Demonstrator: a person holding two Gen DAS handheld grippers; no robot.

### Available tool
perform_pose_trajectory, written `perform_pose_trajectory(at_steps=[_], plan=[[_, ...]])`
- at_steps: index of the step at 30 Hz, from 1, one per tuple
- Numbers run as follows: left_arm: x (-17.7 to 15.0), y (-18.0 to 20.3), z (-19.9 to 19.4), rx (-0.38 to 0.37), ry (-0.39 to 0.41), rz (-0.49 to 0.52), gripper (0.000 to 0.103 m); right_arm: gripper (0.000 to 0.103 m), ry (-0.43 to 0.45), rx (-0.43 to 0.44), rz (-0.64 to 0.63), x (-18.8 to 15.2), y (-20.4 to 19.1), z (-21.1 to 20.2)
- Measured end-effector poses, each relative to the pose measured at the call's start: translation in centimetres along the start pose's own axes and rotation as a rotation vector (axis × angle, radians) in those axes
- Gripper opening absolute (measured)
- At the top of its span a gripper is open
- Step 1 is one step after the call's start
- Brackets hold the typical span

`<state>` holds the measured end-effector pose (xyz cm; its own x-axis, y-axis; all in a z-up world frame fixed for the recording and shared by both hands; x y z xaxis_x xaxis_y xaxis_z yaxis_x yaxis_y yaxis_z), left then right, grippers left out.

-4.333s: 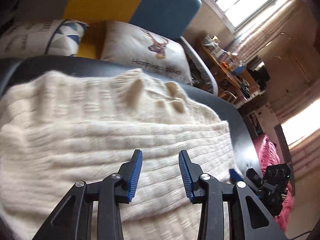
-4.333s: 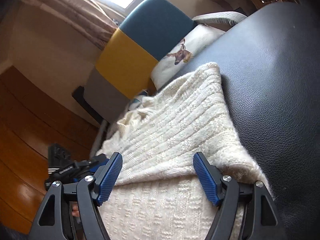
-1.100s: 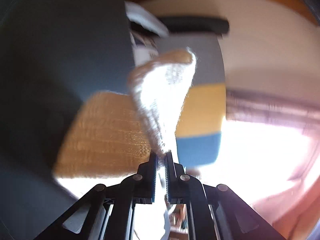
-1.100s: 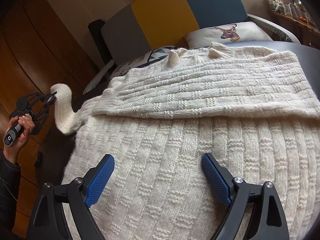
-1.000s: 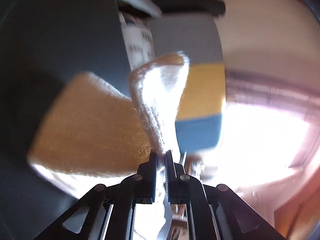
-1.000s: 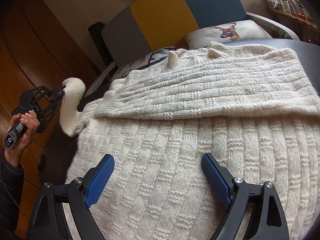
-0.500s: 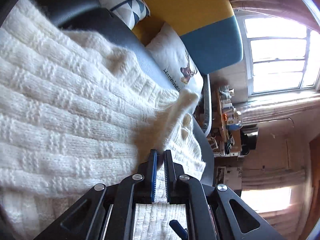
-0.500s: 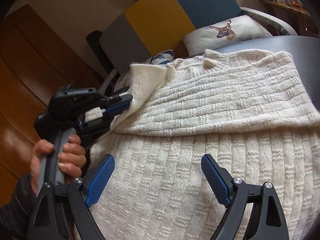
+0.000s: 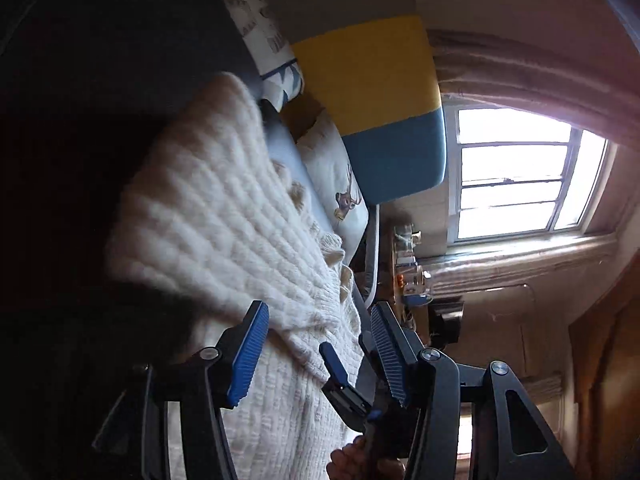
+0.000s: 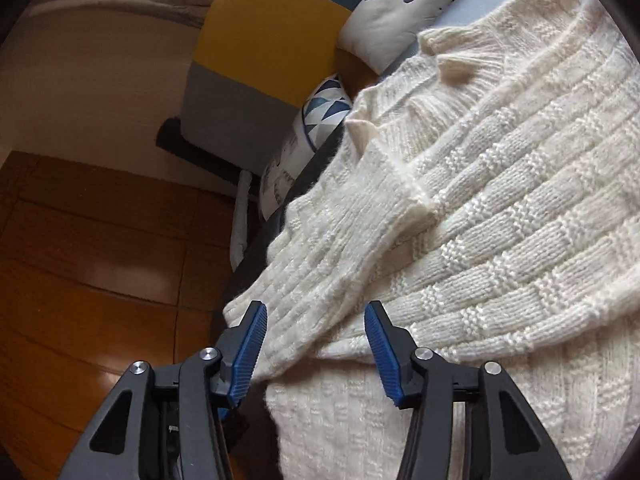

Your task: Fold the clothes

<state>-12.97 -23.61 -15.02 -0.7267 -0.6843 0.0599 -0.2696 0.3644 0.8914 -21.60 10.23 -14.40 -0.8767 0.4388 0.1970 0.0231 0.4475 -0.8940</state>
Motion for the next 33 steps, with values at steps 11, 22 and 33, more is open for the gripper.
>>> perform_pose_trajectory(at_steps=[11, 22, 33], plan=[[-0.4, -4.2, -4.1, -0.132, 0.016, -0.137, 0.054, 0.045, 0.181, -0.039, 0.119, 0.8, 0.1, 3.3], [-1.9, -3.7, -2.1, -0.152, -0.044, -0.192, 0.054, 0.007, 0.036, -0.231, -0.116, 0.6, -2.6, 5.5], [-2.7, -2.9, -0.9, -0.300, -0.031, -0.392, 0.058, 0.007, -0.003, -0.260, -0.508, 2.4, -12.8, 4.4]])
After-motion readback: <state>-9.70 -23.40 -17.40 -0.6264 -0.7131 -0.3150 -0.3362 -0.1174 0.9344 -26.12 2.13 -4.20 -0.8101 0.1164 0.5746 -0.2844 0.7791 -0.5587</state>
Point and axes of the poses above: each gripper's, at about its wrist camera, not at the fingertips, and z roughly the way its jaws point, y to its right, x to its top, the point moved 4 cm from there along z, roughly the way its jaws point, and after that the axes turned 5 degrees about x, right-handed, at the moved point
